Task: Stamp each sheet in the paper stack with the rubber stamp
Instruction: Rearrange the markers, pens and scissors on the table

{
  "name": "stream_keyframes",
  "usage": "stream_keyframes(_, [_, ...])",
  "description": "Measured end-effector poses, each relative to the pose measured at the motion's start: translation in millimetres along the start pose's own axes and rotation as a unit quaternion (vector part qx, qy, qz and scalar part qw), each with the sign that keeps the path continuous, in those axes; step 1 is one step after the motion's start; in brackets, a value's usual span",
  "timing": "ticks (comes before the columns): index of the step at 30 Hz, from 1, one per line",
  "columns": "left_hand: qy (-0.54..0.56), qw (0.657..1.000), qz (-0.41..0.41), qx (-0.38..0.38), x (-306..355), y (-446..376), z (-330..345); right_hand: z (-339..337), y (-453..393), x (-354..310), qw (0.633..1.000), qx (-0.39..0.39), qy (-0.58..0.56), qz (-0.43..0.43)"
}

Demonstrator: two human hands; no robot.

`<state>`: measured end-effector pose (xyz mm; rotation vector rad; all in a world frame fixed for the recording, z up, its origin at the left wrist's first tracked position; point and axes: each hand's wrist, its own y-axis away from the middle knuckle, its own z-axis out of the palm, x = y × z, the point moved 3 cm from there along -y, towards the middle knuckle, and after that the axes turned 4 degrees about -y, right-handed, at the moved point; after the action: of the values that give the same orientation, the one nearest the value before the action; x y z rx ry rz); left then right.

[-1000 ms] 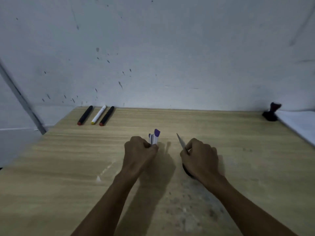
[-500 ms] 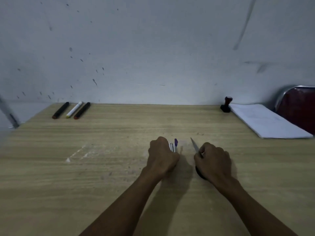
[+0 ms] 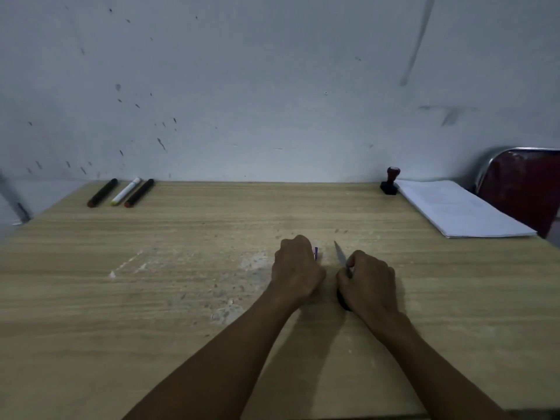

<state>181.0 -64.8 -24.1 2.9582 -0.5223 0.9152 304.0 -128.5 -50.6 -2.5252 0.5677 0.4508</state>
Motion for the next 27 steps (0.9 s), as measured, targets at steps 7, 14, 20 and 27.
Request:
stream_keyframes(7, [0.02, 1.0, -0.011, 0.012, -0.8, 4.3, 4.6, 0.4, 1.8, 2.7, 0.999, -0.012, 0.025, 0.015])
stream_keyframes(14, [0.044, 0.999, -0.013, 0.016, -3.0, 5.6, 5.7, -2.8, 0.0, 1.5, 0.999, -0.024, 0.025, 0.019])
stream_keyframes(20, [-0.005, 0.999, -0.024, 0.039, -15.1, 2.2, -4.8, -15.6, -1.8, -8.6, 1.0, -0.005, 0.016, 0.002])
stream_keyframes(27, [0.04, 0.994, 0.036, 0.099, -72.7, -19.2, -35.8, -14.3, -4.5, -57.8, 0.992, 0.012, -0.093, -0.089])
